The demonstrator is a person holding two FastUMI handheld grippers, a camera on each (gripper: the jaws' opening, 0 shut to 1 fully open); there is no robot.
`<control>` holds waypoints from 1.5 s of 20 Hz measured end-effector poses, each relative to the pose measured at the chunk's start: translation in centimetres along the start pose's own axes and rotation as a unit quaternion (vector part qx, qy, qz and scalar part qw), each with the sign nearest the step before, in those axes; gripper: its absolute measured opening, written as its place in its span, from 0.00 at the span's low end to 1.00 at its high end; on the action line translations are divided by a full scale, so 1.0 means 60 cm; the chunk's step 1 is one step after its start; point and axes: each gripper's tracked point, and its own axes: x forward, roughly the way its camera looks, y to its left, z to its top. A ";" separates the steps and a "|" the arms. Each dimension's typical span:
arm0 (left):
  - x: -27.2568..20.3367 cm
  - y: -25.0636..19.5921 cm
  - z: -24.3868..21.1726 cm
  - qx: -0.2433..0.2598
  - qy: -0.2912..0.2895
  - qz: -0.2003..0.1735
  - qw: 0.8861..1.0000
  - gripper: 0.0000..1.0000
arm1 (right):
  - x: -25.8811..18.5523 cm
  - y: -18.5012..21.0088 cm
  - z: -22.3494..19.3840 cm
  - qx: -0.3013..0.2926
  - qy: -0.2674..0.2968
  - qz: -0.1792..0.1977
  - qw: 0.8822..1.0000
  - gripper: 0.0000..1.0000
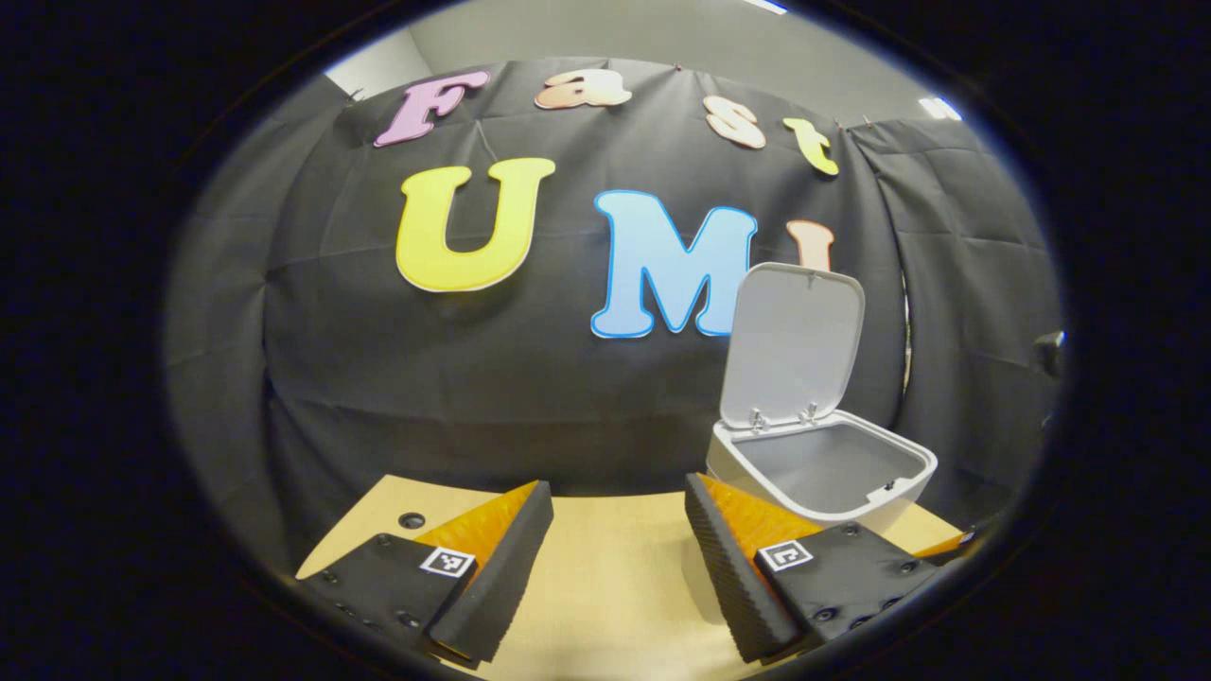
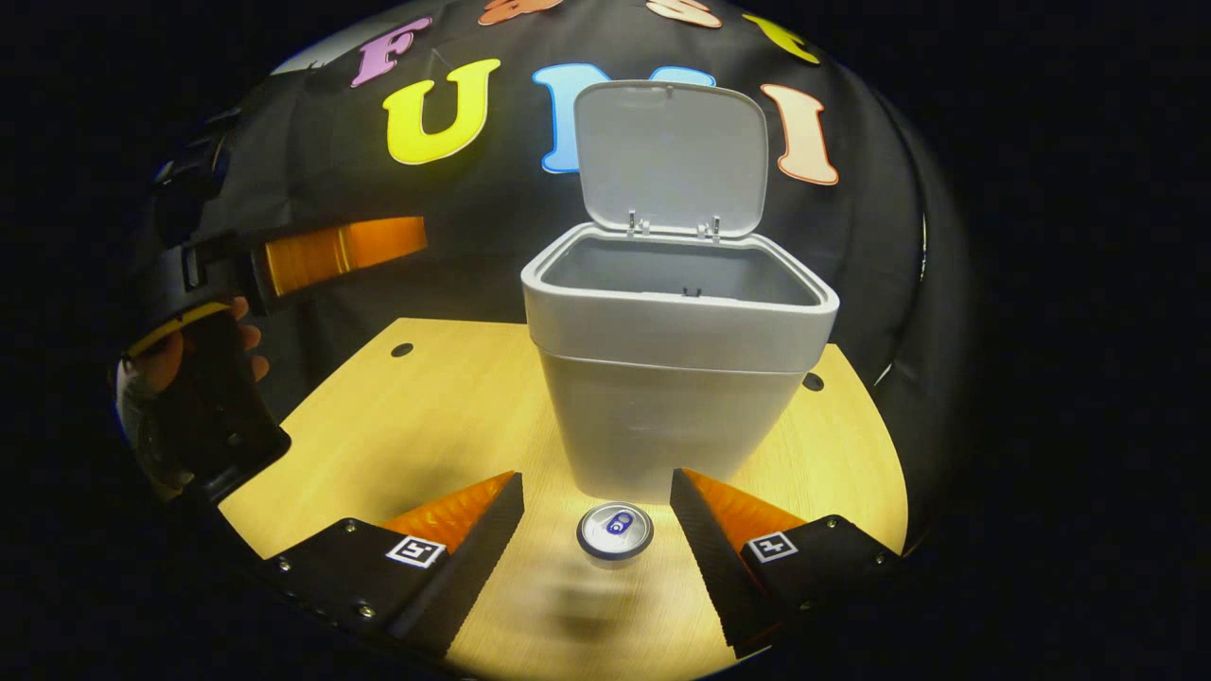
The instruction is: Press the lid of the desktop garbage bin to open it, pick up the crumpled paper on the desktop and throw it into the bin, then pick up the pop can on the desktop and drop it into the bin, and finally close the garbage bin lid.
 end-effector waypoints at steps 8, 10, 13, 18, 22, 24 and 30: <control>-0.026 0.054 -0.003 0.003 0.004 0.033 0.999 0.93 | 0.046 -0.008 -0.036 0.003 0.047 -0.017 0.999 1.00; -0.031 0.064 -0.006 0.003 0.006 0.039 0.999 0.93 | 0.060 -0.012 -0.046 0.001 0.057 -0.022 0.998 1.00; -0.033 0.076 -0.010 0.005 0.009 0.044 0.999 0.93 | 0.082 -0.015 -0.065 -0.003 0.074 -0.028 0.997 1.00; -0.031 0.088 -0.014 0.010 0.014 0.049 0.999 1.00 | 0.097 -0.020 -0.094 -0.014 0.100 -0.036 0.994 1.00; -0.026 0.091 -0.017 0.010 0.018 0.052 0.998 1.00 | 0.103 -0.025 -0.115 -0.022 0.119 -0.038 0.992 1.00; -0.025 0.092 -0.020 0.008 0.020 0.053 0.998 1.00 | 0.106 -0.024 -0.120 -0.026 0.123 -0.033 0.992 0.85; -0.021 0.084 -0.023 0.003 0.021 0.050 0.999 1.00 | 0.091 -0.018 -0.109 -0.032 0.114 -0.025 0.993 0.82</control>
